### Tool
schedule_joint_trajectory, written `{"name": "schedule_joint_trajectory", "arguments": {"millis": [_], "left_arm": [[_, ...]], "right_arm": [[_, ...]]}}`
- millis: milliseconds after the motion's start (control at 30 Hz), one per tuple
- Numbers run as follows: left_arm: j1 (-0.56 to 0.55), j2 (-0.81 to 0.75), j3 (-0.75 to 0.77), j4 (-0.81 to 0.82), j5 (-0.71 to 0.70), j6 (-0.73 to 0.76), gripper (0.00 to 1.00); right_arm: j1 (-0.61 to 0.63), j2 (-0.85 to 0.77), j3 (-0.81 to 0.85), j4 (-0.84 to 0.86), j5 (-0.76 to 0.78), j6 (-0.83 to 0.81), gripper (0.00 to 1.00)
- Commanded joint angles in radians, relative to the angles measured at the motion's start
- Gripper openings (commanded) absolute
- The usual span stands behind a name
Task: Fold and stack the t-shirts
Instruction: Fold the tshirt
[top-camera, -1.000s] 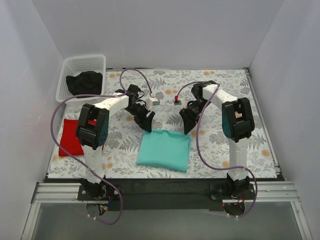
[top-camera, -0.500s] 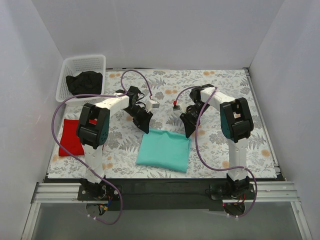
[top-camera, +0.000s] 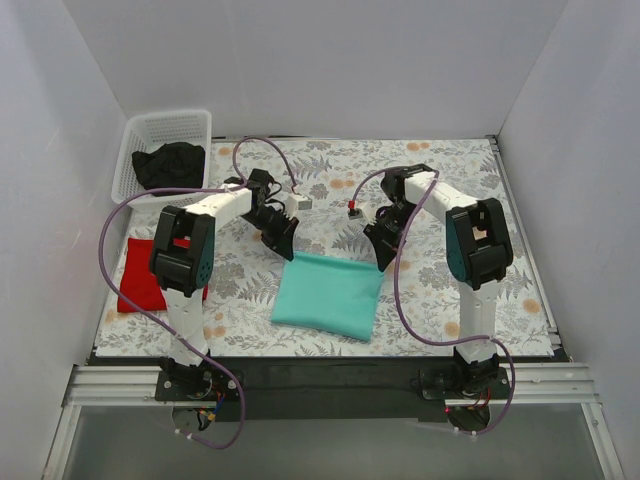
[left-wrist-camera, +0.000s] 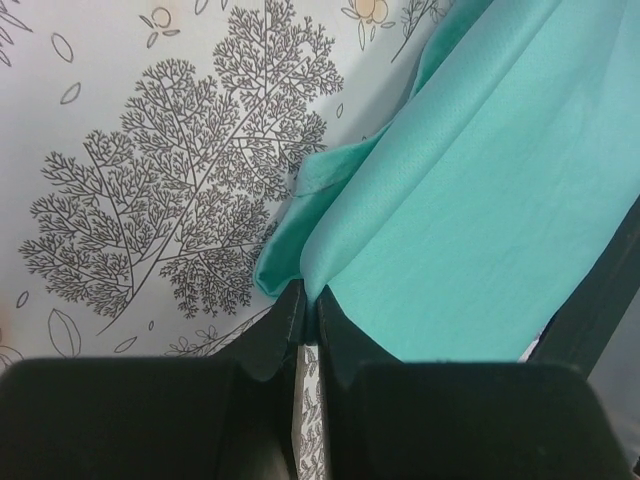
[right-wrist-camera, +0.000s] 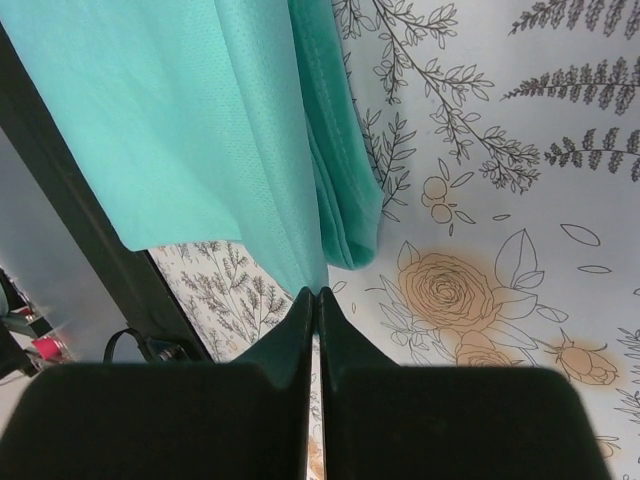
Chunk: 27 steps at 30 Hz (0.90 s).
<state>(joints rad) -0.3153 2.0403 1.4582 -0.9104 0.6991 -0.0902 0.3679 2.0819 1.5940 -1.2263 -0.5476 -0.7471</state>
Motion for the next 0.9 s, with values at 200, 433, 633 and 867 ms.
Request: {"name": "schedule_joint_trajectory", "arguments": {"millis": [200, 433, 633, 867], "left_arm": [[0.013, 0.047, 0.059, 0.094, -0.058, -0.097, 0.0], [0.015, 0.093, 0.039, 0.204, -0.116, -0.204, 0.0], [0.018, 0.13, 0.085, 0.268, -0.179, -0.281, 0.04], [0.042, -0.026, 0.076, 0.281, -0.096, -0.342, 0.36]], "right_arm": [[-0.012, 0.096, 0.063, 0.089, 0.147, 0.072, 0.01], [-0.057, 0.225, 0.279, 0.136, 0.253, 0.118, 0.01], [-0.069, 0.262, 0.403, 0.155, 0.305, 0.114, 0.01], [-0.086, 0.103, 0.411, 0.151, 0.189, 0.126, 0.62]]}}
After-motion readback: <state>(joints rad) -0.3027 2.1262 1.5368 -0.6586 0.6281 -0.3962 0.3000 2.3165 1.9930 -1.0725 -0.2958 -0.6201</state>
